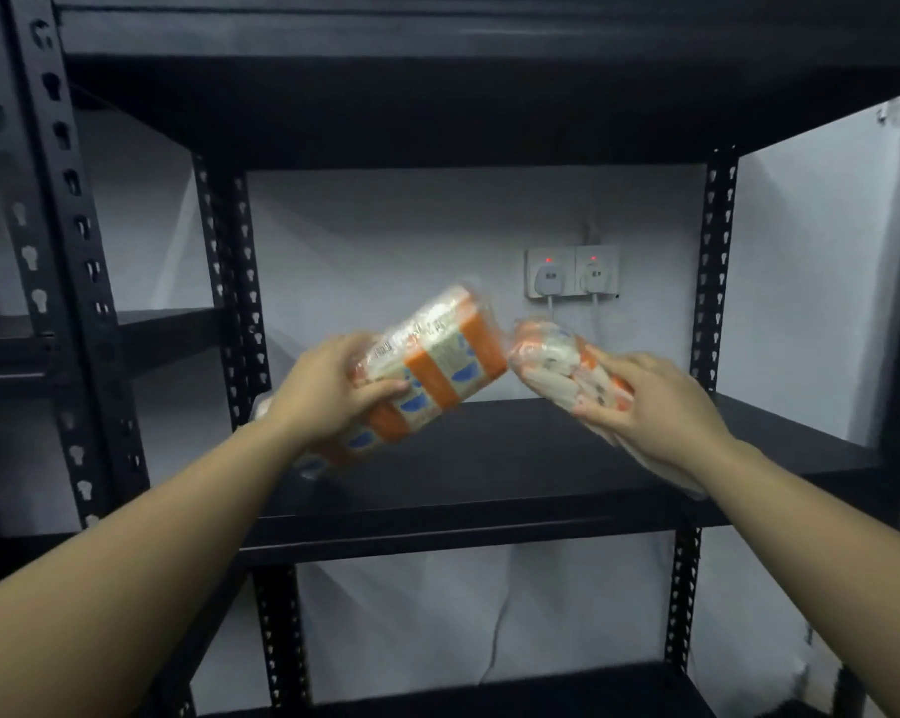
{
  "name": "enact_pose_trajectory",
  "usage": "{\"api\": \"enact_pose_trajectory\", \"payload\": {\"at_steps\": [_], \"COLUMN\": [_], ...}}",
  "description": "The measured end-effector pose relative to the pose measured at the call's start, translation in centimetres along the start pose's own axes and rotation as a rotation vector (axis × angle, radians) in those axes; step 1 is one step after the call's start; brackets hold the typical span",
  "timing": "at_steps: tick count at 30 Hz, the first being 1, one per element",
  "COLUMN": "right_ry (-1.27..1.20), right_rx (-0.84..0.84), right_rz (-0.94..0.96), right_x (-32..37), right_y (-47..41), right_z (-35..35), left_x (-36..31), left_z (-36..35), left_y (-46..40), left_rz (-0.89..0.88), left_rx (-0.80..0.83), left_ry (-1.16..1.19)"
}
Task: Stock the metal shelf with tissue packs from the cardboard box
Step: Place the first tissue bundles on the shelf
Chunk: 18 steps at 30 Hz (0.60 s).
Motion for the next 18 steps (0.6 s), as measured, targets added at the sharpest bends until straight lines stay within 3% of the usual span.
{"api": "enact_pose_trajectory", "payload": {"at_steps": [3,6,12,18], "right_ry": [0.121,0.184,0.263,0.187], "right_rx": [0.086,0.162,0.222,0.25], "right_rz": [0.053,0.076,0.102,0.047], "right_x": [0.0,0.3,1.6,1.6], "right_y": [0.2,-0.1,0.0,0.3], "right_z": [-1.9,-2.7,-2.4,-2.3], "left_x": [1.4,2.1,2.0,2.1], "left_z": [-1.8,-3.3,-3.8,-5.5], "left_y": [-0.4,-0.8,-1.4,-0.6], "left_rz": [-0.01,0.018,-0.026,-0.082], "left_rx": [0.235,0.39,0.346,0.276], "left_ry": [-0.247,-0.317,-0.374,-0.371]}}
Point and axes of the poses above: each hand's wrist, its own y-axis away from the middle knuckle, its own z-axis out of the back of the hand, x = y × z, the point moved 5 cm from there along -y, towards the middle knuckle, and after that the axes turned 14 degrees about y, right-handed, at the moved point
